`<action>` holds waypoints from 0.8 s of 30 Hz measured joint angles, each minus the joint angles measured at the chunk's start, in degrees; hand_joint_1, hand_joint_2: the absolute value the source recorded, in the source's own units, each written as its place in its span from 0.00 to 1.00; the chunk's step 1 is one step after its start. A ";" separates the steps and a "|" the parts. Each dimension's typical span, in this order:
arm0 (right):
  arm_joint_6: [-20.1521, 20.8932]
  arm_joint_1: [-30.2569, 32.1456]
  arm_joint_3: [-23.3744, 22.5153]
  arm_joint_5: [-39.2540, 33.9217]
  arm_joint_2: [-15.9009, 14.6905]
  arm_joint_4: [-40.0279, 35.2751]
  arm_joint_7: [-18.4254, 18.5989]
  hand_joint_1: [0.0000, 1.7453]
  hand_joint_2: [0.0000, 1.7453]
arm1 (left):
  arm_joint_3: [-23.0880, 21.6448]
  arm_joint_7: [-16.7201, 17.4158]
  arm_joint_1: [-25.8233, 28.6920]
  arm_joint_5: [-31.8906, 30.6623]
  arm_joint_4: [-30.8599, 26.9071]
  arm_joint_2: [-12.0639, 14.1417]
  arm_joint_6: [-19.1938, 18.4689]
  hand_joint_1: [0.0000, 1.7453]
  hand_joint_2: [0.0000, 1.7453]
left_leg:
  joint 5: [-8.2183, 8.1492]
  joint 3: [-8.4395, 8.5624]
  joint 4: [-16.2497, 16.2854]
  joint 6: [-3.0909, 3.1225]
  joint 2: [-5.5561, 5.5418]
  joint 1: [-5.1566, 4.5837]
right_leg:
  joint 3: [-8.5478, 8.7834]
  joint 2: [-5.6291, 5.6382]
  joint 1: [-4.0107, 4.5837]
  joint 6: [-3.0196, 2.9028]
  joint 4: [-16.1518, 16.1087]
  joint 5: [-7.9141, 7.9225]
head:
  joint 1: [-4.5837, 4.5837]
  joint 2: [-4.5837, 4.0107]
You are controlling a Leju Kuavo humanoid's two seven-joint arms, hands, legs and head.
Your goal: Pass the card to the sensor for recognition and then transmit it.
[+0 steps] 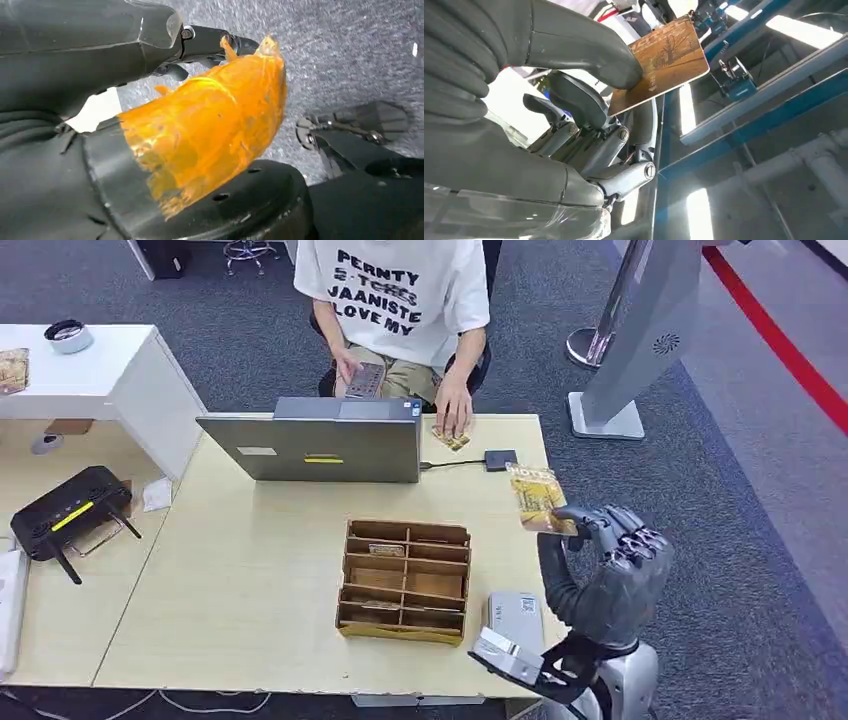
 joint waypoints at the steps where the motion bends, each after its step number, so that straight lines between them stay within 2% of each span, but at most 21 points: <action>1: 0.02 -0.39 -0.04 0.48 0.00 0.09 0.31 1.00 1.00 | 0.29 -0.24 0.05 0.26 0.00 0.11 -0.44 0.00 0.00 | 0.00 -0.02 0.00 0.00 0.00 0.00 | 0.00 0.00 0.00 0.00 0.00 0.00 | 0.02 0.00; 6: 0.02 -5.12 0.15 6.16 -0.24 2.83 5.91 1.00 1.00 | 1.84 -2.36 0.36 1.16 0.00 1.29 -4.18 0.00 0.00 | 0.03 0.00 0.00 -0.03 0.00 0.00 | 0.02 0.00 0.00 -0.01 0.00 0.01 | 0.02 0.00; 8: 0.02 -7.87 0.46 7.91 -0.81 4.80 9.17 1.00 1.00 | 1.61 -2.43 0.51 -3.74 -0.02 1.64 -1.81 0.00 0.00 | 0.05 0.02 0.00 -0.02 0.00 0.00 | 0.03 0.00 0.00 -0.01 0.01 0.03 | 0.04 0.00; 11: 0.04 -13.25 1.93 10.61 -1.77 9.47 13.87 1.00 1.00 | -0.28 1.23 -0.04 -8.55 -0.04 1.25 1.99 0.00 0.00 | 0.12 0.02 0.00 -0.04 0.03 -0.01 | 0.01 0.02 -0.02 -0.02 0.01 0.12 | 0.00 0.00; 16: 0.02 -23.07 6.81 16.60 -4.26 20.37 22.57 1.00 1.00 | -2.00 2.36 -1.30 -10.64 -0.02 0.48 2.55 0.00 0.00 | 0.18 0.05 0.01 -0.09 0.13 -0.01 | 0.02 0.12 -0.01 -0.07 0.01 0.21 | 0.00 0.00; 24: 0.02 -34.26 11.80 21.26 -7.06 35.41 28.40 1.00 1.00 | -3.69 2.27 -1.83 -12.22 -0.02 0.35 2.05 0.00 0.00 | 0.19 0.03 0.02 -0.09 0.10 0.00 | -0.01 0.09 0.01 -0.08 0.01 0.20 | 0.02 0.00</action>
